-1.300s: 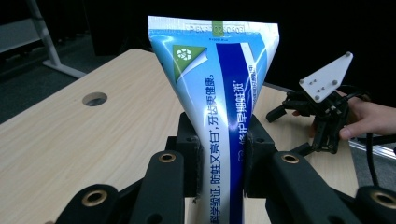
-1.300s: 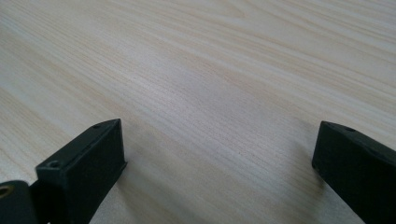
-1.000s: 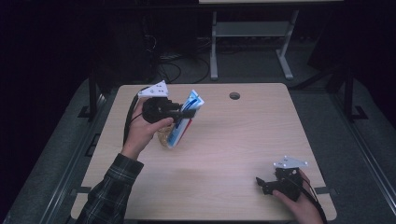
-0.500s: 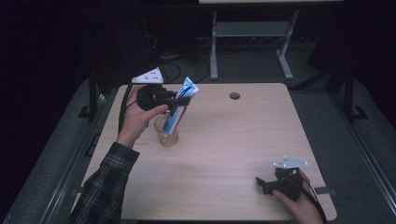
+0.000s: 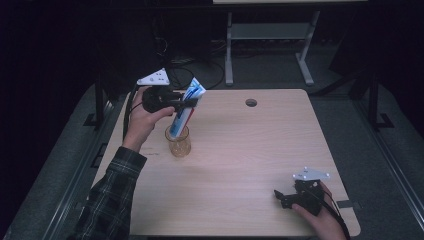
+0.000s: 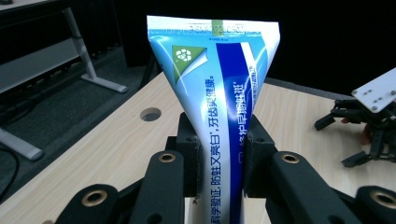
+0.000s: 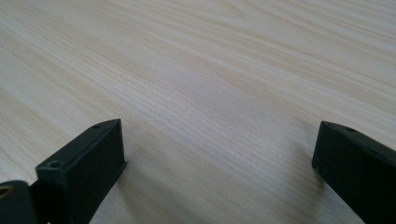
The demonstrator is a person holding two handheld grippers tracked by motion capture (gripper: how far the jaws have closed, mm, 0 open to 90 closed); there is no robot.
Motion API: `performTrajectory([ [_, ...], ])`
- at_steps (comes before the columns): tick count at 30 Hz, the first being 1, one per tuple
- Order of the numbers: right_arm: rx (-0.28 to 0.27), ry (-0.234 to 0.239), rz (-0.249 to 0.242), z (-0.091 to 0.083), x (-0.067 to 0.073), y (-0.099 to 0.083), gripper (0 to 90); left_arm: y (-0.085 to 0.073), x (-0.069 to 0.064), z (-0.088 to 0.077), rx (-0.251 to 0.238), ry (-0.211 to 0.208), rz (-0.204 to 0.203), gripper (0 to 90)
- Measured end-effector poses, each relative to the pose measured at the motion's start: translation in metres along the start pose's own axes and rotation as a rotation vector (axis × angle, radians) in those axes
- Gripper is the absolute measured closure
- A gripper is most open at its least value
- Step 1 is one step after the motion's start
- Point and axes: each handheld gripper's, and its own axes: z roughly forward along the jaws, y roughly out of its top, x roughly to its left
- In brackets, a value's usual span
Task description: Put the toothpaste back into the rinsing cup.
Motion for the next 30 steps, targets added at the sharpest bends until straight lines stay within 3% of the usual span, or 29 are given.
performTrajectory([
  [15, 0.001, 0.0, 0.001, 0.0, 0.0, 0.0, 1.9, -0.017, 0.015, 0.005, -0.003, 0.045, 0.007, 73.0],
  [30, 0.001, 0.0, 0.001, 0.0, 0.0, 0.0, 1.9, -0.05, 0.026, 0.008, 0.003, 0.062, -0.051, 73.0],
])
